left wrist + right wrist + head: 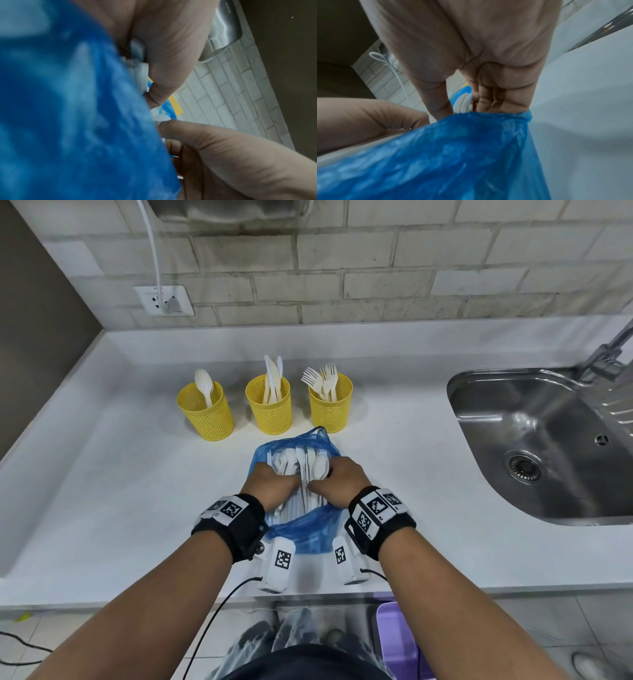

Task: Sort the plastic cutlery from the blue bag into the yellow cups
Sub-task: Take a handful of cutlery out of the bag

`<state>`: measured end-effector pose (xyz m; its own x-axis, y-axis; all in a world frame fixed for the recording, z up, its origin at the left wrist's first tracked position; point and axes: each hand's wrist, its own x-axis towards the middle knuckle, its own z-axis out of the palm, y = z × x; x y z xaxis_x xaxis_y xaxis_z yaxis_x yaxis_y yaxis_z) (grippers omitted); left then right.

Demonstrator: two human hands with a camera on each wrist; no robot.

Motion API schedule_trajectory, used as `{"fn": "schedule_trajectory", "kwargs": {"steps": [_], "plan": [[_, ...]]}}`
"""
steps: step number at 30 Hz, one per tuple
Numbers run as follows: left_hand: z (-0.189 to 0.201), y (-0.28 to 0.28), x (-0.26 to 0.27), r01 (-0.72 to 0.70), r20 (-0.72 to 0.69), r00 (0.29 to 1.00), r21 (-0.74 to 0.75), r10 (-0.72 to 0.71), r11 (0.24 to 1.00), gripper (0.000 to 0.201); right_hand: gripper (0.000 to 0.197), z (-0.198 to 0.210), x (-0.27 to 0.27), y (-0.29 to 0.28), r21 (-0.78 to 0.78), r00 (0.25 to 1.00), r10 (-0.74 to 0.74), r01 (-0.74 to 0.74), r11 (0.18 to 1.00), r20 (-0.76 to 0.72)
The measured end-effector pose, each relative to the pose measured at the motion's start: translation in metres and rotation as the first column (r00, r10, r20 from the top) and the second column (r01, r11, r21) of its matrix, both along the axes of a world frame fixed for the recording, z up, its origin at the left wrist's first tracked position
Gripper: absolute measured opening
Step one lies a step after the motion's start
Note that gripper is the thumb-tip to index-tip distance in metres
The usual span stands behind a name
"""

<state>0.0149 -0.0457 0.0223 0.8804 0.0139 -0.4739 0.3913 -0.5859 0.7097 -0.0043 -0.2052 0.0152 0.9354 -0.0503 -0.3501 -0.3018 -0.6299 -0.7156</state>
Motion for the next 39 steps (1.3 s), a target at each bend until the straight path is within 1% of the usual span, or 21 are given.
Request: {"fn": "schedule_trajectory", "kwargs": {"steps": [1, 3, 5, 7, 9, 12, 14, 16, 19, 22, 25, 28, 30, 32, 33, 34, 36, 38, 39], "plan": [[0.001, 0.000, 0.000, -0.014, -0.012, 1.000, -0.035, 0.013, 0.999, 0.010, 0.021, 0.000, 0.000, -0.001, 0.004, 1.000, 0.002, -0.002, 1.000, -0.003], [0.002, 0.000, -0.001, -0.045, -0.055, 0.998, -0.076, 0.041, 0.996, 0.020, 0.028, 0.000, -0.001, -0.004, 0.016, 1.000, -0.003, 0.003, 1.000, -0.015], [0.000, 0.000, -0.002, -0.096, -0.138, 0.988, -0.148, 0.075, 0.984, 0.025, 0.033, 0.000, -0.002, -0.006, 0.046, 0.999, -0.020, 0.022, 0.999, -0.040], [-0.002, 0.000, -0.002, -0.186, -0.205, 0.970, -0.291, 0.129, 0.938, 0.016, 0.031, -0.001, -0.002, -0.006, 0.086, 0.996, -0.047, 0.053, 0.995, -0.074], [-0.005, 0.003, -0.001, -0.233, -0.241, 0.958, -0.343, 0.154, 0.910, 0.008, 0.029, -0.002, -0.001, -0.005, 0.124, 0.994, -0.061, 0.071, 0.990, -0.087], [-0.006, 0.008, 0.000, -0.190, -0.278, 0.955, -0.317, 0.101, 0.929, 0.007, 0.024, -0.001, -0.001, -0.005, 0.137, 0.994, -0.066, 0.078, 0.987, -0.088], [-0.006, 0.010, -0.001, -0.163, -0.272, 0.959, -0.296, 0.080, 0.941, 0.011, 0.023, -0.003, -0.002, -0.006, 0.147, 0.994, -0.062, 0.075, 0.986, -0.092], [-0.005, 0.009, -0.003, -0.119, -0.223, 0.973, -0.251, 0.062, 0.961, 0.021, 0.025, -0.003, -0.003, -0.008, 0.164, 0.993, -0.061, 0.077, 0.984, -0.097], [-0.008, 0.008, -0.003, -0.076, -0.170, 0.985, -0.232, 0.037, 0.970, 0.045, 0.033, -0.002, -0.004, -0.008, 0.214, 0.992, -0.071, 0.092, 0.972, -0.104], [-0.012, 0.007, -0.004, -0.059, -0.142, 0.989, -0.224, 0.028, 0.973, 0.052, 0.039, -0.001, -0.004, -0.008, 0.211, 0.990, -0.089, 0.110, 0.971, -0.107], [-0.015, 0.006, -0.004, -0.055, -0.114, 0.993, -0.290, 0.022, 0.955, 0.047, 0.035, -0.001, -0.003, -0.009, 0.201, 0.989, -0.089, 0.112, 0.973, -0.122], [-0.013, 0.005, -0.006, -0.058, -0.108, 0.994, -0.351, 0.020, 0.935, 0.034, 0.020, 0.002, -0.003, -0.010, 0.223, 0.986, -0.076, 0.108, 0.969, -0.147], [-0.011, 0.005, -0.007, -0.062, -0.110, 0.994, -0.364, 0.023, 0.929, 0.028, 0.017, 0.005, -0.003, -0.010, 0.232, 0.982, -0.077, 0.116, 0.966, -0.171], [-0.010, 0.005, -0.007, -0.052, -0.124, 0.992, -0.370, 0.006, 0.928, 0.022, 0.024, 0.004, -0.002, -0.010, 0.223, 0.978, -0.102, 0.141, 0.965, -0.180], [-0.010, 0.004, -0.007, -0.046, -0.134, 0.991, -0.373, -0.005, 0.927, 0.022, 0.029, 0.003, -0.001, -0.010, 0.209, 0.980, -0.116, 0.148, 0.966, -0.159], [-0.009, 0.004, -0.007, -0.041, -0.140, 0.990, -0.369, -0.012, 0.928, 0.022, 0.031, 0.001, 0.001, -0.010, 0.179, 0.983, -0.125, 0.149, 0.973, -0.138], [-0.006, 0.004, -0.007, -0.032, -0.121, 0.993, -0.319, -0.007, 0.947, 0.023, 0.028, 0.003, 0.002, -0.006, 0.112, 0.986, -0.124, 0.136, 0.984, -0.113], [-0.006, 0.003, -0.006, 0.010, -0.060, 0.998, -0.224, -0.024, 0.974, 0.028, 0.026, 0.010, 0.001, -0.002, 0.037, 0.990, -0.114, 0.117, 0.992, -0.085], [-0.005, 0.003, -0.005, 0.038, -0.032, 0.999, -0.171, -0.044, 0.985, 0.026, 0.025, 0.014, 0.000, 0.000, -0.006, 0.992, -0.112, 0.112, 0.994, -0.063]]}}
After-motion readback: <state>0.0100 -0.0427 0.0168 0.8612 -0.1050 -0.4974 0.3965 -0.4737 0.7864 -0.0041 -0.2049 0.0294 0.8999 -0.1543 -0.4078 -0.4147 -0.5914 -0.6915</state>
